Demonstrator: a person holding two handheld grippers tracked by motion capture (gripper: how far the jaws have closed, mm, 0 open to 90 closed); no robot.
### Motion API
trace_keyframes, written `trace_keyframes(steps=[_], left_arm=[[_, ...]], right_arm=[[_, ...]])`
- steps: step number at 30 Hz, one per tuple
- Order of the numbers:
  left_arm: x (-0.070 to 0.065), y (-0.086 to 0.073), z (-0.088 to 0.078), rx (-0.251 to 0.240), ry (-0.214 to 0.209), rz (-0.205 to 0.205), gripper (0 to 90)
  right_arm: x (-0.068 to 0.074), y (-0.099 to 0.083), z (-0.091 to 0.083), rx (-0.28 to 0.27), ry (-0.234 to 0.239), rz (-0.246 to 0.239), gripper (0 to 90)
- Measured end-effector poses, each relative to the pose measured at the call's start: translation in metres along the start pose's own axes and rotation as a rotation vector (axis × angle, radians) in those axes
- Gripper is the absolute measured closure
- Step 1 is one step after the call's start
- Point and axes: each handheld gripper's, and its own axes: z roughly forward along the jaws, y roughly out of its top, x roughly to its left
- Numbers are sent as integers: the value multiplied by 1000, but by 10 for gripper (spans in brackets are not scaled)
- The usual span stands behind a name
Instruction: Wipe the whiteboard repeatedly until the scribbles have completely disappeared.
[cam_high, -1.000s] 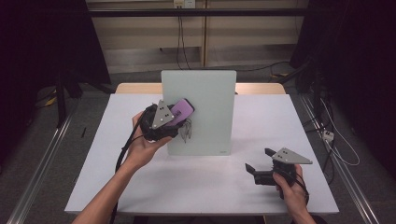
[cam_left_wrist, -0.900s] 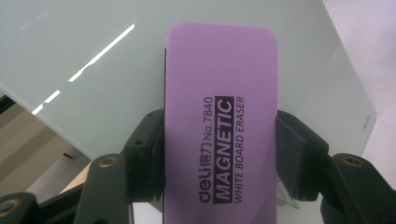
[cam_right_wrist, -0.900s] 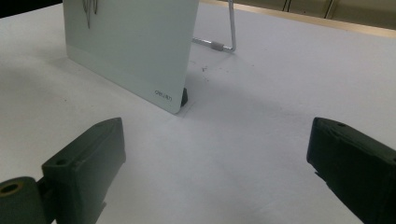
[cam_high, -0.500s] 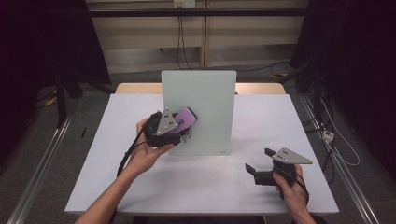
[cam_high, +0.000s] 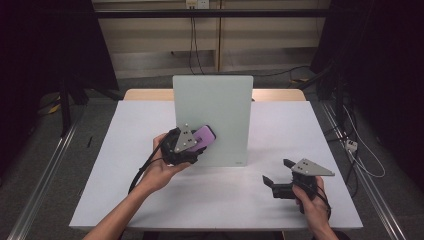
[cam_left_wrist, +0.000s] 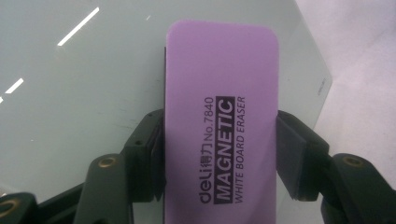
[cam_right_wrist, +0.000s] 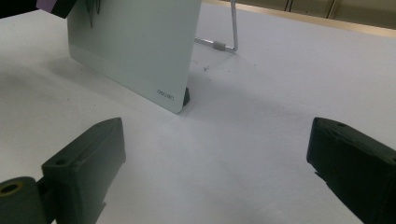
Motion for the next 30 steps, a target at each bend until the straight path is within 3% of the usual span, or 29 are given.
trace_keyframes(steps=[5,10,21,30], left_arm=[[4,0,-1,1,-24,-15,409],[10,2,-5,-16,-22,-37,409],[37,7,-26,-82,42,-90,410],[30,4,-21,-58,27,-78,409]], right_arm=[[0,0,0,0,-1,0,44],[0,0,-1,2,-2,2,44],[0,-1,-1,-1,-4,3,44],[0,-1,-1,1,-3,0,44]])
